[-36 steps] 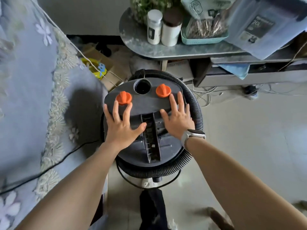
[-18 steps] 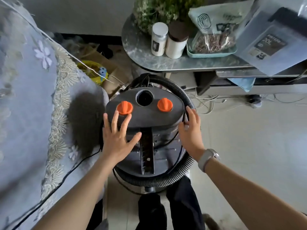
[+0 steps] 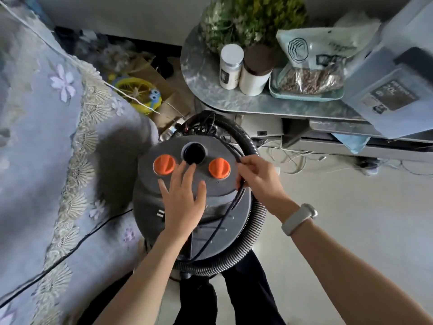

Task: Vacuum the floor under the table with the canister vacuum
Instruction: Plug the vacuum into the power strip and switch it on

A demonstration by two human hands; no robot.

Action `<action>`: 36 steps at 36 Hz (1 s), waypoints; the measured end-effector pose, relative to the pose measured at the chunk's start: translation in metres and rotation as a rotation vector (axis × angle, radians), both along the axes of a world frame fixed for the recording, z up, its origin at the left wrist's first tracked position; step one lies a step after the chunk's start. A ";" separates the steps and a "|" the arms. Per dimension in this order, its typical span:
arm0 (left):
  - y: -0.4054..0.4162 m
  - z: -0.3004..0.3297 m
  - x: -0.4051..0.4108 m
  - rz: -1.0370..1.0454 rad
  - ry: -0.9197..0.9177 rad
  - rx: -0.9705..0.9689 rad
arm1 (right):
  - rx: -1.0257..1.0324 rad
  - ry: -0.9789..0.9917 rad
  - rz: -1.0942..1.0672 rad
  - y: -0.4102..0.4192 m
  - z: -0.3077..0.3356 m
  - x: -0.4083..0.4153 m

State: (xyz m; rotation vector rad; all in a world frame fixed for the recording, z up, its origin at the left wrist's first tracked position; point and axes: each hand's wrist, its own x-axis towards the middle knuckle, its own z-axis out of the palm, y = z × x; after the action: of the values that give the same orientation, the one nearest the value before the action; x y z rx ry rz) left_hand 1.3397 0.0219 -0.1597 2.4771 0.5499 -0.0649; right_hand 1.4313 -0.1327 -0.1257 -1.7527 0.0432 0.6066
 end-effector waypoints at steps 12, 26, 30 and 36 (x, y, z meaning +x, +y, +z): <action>0.002 0.027 0.033 0.136 -0.045 -0.304 | -0.067 0.270 -0.019 -0.025 -0.019 0.000; -0.028 0.014 -0.107 -0.089 0.315 -0.527 | 0.059 0.369 -0.212 -0.004 -0.015 -0.048; -0.001 0.017 -0.128 -0.216 0.237 -0.307 | -0.132 0.314 -0.282 -0.001 -0.028 -0.072; 0.040 0.020 -0.146 -0.250 0.127 -0.138 | -0.288 0.206 -0.375 0.001 -0.033 -0.083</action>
State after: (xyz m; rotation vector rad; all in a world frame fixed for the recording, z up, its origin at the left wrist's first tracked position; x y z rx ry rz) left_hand 1.1938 0.0621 -0.1392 2.4035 0.2746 -0.3491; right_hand 1.3485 -0.1319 -0.1591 -1.8865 0.6149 0.5185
